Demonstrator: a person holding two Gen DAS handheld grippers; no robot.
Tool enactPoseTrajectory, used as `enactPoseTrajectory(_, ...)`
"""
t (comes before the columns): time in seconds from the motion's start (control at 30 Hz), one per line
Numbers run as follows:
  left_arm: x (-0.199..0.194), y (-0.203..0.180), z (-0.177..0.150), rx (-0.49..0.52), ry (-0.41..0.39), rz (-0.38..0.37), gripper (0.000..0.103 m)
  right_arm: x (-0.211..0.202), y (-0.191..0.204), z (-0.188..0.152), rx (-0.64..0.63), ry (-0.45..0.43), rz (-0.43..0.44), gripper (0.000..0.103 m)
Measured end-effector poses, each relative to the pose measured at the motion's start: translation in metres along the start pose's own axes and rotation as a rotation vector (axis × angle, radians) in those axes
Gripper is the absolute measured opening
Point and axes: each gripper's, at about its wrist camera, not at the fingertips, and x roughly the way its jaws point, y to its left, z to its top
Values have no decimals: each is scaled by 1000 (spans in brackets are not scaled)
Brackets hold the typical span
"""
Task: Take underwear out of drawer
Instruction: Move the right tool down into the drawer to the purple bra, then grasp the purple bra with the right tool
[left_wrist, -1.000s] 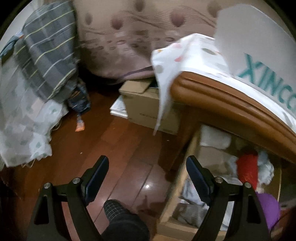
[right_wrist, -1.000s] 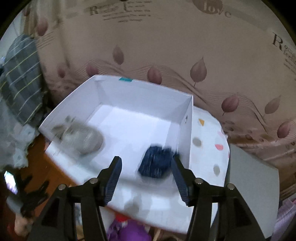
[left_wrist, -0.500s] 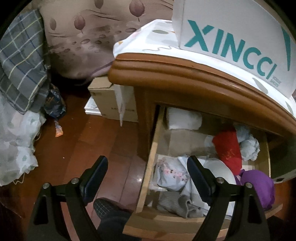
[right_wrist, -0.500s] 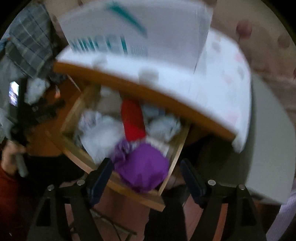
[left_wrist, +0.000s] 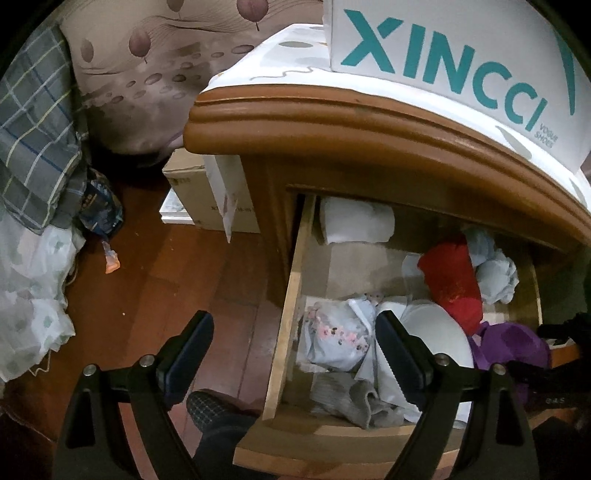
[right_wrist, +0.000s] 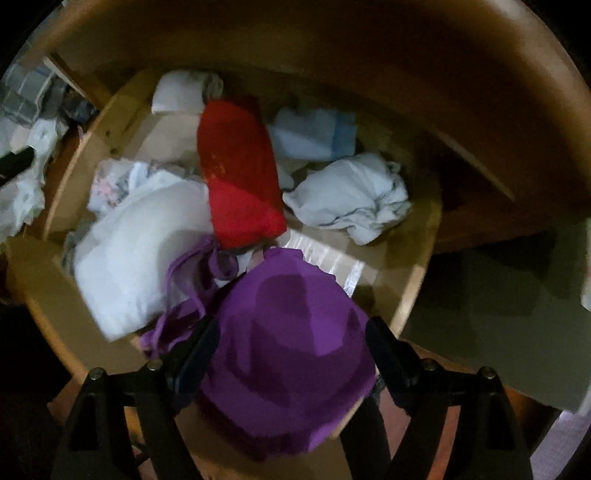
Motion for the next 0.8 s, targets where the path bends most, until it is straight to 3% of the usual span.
enactPoseTrajectory(0.2, 5, 1, -1, 0, 23, 6, 89, 22, 3, 8, -39, 47, -3, 89)
enactPoseTrajectory(0.67, 11, -2, -3, 17, 49, 11, 89, 63, 16, 24, -157, 265, -39, 95)
enactPoseTrajectory(0.8, 13, -3, -3, 21, 52, 11, 89, 60, 16, 24, -158, 255, -40, 94)
